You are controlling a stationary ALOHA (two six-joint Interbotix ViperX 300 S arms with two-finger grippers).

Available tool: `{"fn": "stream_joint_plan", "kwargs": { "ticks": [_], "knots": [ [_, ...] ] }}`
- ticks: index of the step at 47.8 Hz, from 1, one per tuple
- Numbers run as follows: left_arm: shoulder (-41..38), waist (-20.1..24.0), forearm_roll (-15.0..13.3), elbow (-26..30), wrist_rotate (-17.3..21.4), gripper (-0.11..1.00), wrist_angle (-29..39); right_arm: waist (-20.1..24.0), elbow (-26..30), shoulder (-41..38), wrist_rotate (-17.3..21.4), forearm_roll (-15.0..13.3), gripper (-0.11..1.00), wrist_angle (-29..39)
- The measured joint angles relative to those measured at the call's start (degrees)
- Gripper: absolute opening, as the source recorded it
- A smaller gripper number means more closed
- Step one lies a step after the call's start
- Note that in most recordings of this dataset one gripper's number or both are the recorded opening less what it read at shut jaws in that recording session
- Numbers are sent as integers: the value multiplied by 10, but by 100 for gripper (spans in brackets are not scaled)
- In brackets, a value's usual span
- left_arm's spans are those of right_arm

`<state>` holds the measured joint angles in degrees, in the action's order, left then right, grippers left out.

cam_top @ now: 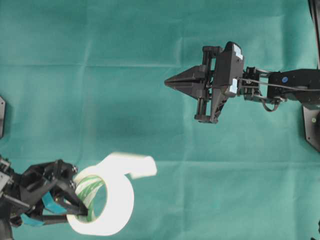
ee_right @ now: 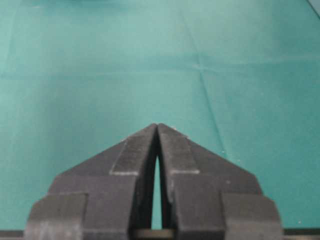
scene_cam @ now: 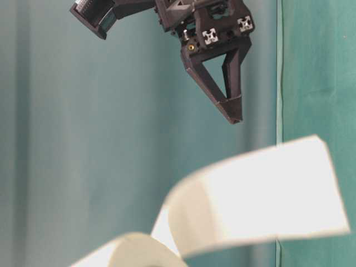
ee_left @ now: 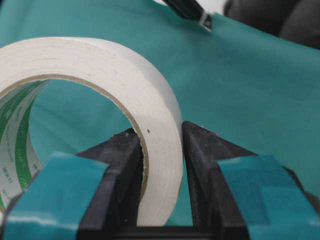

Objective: Peel off the duct tape with your right arm.

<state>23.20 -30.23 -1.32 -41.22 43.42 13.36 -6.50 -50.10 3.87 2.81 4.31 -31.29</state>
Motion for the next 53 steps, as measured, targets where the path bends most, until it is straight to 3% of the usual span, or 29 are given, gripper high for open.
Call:
{"fn": "stream_joint_plan", "kwargs": {
  "ticks": [29,53],
  "knots": [
    [62,56,-1,-84,-7,21,-267,16,-18,31,0,-14,-10,0],
    [62,93,-1,-91,-40,21,-290,27,-23,50,12,-14,-10,-2]
  ]
}}
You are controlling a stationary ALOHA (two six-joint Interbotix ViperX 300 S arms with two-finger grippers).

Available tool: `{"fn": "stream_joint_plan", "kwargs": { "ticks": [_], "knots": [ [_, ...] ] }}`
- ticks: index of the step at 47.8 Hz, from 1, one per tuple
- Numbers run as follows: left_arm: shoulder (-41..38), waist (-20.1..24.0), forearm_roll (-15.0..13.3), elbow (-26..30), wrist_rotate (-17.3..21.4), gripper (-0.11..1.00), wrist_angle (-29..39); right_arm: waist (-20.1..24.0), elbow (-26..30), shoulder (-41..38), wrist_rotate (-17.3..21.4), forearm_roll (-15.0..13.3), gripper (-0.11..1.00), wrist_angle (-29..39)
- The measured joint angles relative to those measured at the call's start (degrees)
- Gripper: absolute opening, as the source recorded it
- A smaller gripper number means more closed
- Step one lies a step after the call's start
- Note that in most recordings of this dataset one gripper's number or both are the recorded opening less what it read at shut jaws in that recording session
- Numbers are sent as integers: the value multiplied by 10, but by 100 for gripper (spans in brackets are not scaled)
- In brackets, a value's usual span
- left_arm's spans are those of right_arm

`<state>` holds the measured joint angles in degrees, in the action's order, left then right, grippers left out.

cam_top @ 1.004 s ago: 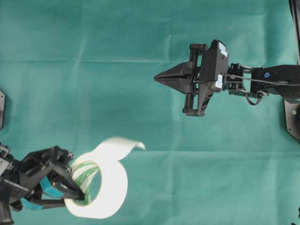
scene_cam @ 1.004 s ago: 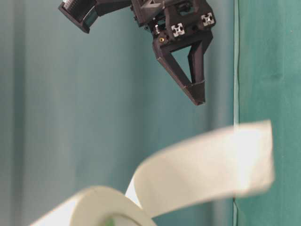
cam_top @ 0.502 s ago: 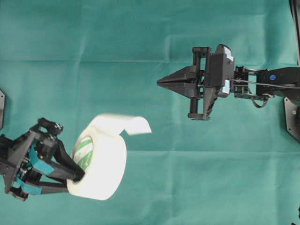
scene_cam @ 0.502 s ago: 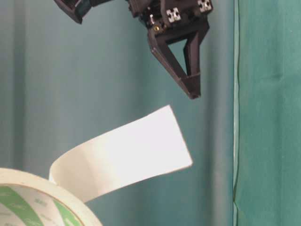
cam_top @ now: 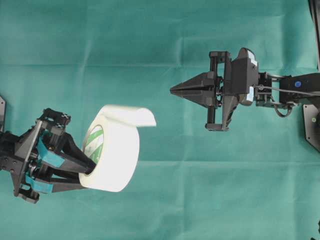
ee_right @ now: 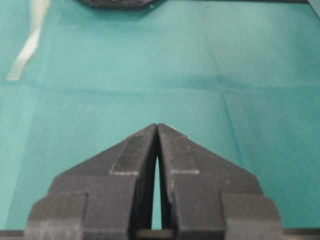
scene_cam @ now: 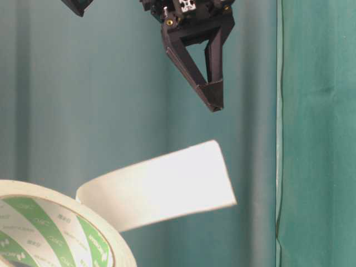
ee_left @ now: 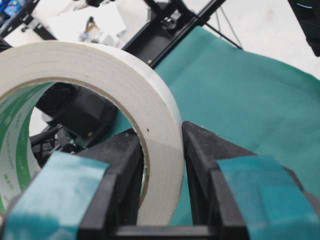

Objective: Peel off the duct tape with your right arm.

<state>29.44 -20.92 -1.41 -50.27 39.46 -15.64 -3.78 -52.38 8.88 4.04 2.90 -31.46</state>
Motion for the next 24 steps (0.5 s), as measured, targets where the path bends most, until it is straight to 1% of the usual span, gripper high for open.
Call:
{"fn": "stream_joint_plan", "kwargs": {
  "ticks": [2,5,8,10,12,15,21,22,24],
  "knots": [
    [-1,1,1,1,0,21,0,1,0,1,2,0,-9,-4],
    [0,3,1,0,0,21,0,4,0,1,2,0,-6,-11],
    [-1,7,0,-1,-1,21,0,10,0,1,3,0,0,-20],
    [0,11,1,-4,-1,21,0,12,0,1,2,0,7,-26],
    [-1,15,1,-5,-1,21,0,14,0,1,3,0,15,-32],
    [-1,21,0,-8,-1,21,0,17,1,1,3,0,30,-39],
    [-1,30,1,-10,-1,21,0,21,5,1,4,0,68,-48],
    [-1,32,0,-10,-1,21,0,21,6,0,4,-2,72,-49],
    [-1,33,1,-10,0,21,0,22,10,-1,4,0,72,-52]
  ]
}}
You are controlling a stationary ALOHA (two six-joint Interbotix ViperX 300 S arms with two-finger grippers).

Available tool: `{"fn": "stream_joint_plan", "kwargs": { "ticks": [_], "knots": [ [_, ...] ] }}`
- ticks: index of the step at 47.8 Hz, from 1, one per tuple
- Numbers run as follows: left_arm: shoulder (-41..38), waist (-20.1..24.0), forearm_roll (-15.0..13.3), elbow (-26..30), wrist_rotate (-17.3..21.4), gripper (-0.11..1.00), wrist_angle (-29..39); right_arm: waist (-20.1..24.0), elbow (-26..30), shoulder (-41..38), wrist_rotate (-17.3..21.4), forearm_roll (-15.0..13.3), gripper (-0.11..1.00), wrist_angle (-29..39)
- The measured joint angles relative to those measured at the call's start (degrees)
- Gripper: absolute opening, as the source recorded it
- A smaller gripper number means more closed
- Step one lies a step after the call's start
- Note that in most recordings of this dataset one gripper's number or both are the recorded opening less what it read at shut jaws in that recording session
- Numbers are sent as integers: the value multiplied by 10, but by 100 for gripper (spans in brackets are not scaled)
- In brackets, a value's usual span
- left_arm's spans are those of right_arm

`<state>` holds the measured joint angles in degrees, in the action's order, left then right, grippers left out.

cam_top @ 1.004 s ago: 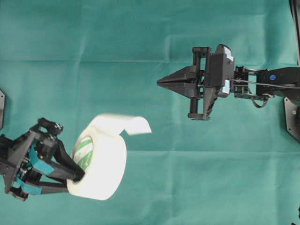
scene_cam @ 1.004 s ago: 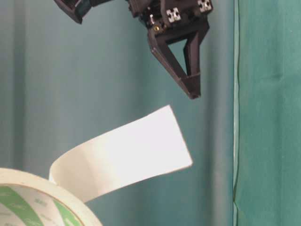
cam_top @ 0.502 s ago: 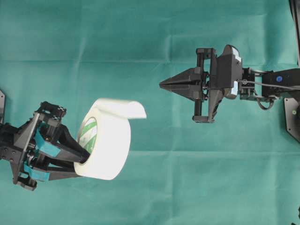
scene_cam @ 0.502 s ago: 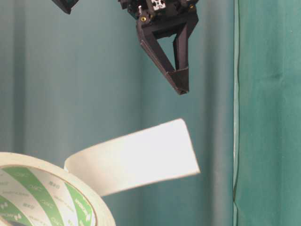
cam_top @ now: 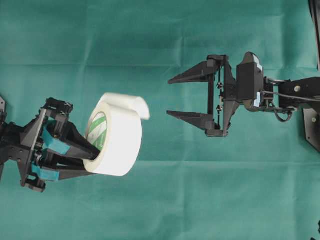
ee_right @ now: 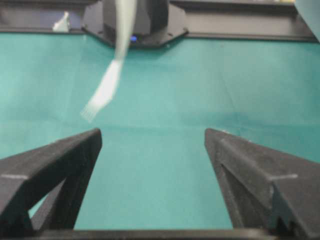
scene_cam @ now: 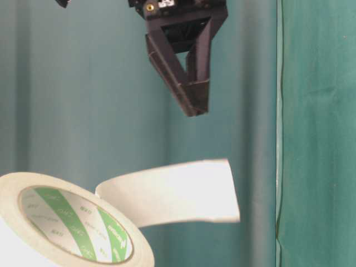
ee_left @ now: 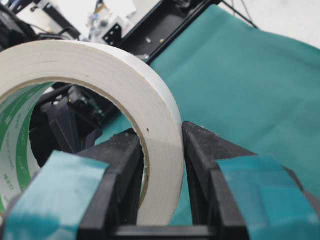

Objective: Peel off the duct tape with your right arm.

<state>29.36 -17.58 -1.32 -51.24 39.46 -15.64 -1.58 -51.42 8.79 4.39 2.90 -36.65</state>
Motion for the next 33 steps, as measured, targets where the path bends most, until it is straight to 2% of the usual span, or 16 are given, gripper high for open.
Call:
{"fn": "stream_joint_plan", "kwargs": {
  "ticks": [33],
  "knots": [
    [0,2,0,-1,-1,21,0,0,76,-77,0,-2,72,-9]
  ]
}}
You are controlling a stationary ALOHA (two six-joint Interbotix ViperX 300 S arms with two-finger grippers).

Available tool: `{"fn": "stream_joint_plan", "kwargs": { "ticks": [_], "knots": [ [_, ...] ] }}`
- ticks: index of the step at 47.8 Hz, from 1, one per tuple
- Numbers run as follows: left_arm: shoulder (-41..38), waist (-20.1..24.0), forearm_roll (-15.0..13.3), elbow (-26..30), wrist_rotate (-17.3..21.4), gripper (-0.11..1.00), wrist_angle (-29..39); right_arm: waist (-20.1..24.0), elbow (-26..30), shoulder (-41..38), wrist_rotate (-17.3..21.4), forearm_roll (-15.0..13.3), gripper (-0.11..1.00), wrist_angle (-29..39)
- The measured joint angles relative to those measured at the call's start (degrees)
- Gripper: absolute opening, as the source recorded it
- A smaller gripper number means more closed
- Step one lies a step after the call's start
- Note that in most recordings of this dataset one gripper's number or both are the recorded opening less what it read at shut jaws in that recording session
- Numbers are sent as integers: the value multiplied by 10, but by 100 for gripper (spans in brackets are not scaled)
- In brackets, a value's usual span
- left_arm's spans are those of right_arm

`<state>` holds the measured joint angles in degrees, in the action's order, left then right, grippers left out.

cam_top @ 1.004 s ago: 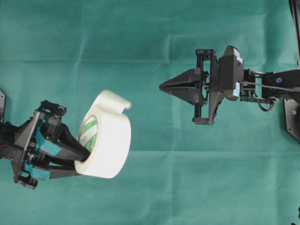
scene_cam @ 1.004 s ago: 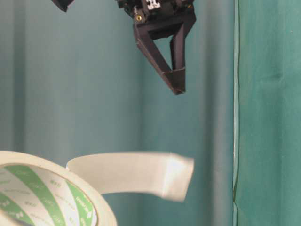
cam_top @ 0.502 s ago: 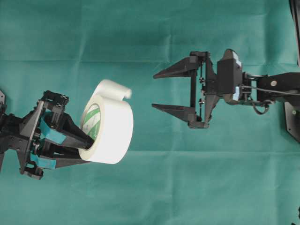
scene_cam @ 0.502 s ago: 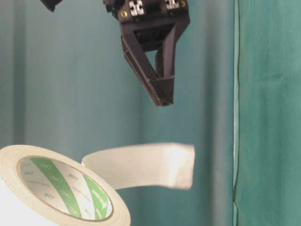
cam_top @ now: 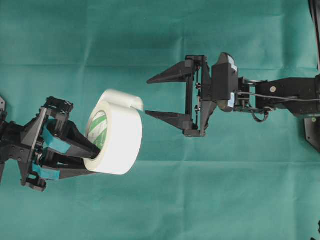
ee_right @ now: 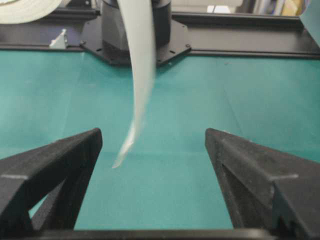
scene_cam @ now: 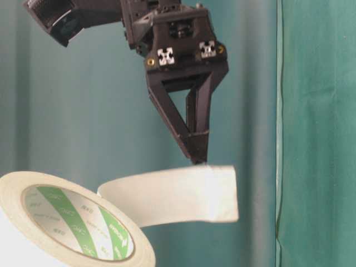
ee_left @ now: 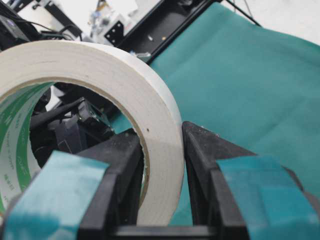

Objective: Peel off the duct tape with your right arm.

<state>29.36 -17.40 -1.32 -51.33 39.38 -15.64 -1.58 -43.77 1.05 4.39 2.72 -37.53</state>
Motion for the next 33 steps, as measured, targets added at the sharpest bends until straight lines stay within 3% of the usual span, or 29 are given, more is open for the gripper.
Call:
{"fn": "stream_joint_plan", "kwargs": {
  "ticks": [33],
  "knots": [
    [0,0,-1,0,3,21,0,0,30,-47,14,2,71,-1]
  ]
}}
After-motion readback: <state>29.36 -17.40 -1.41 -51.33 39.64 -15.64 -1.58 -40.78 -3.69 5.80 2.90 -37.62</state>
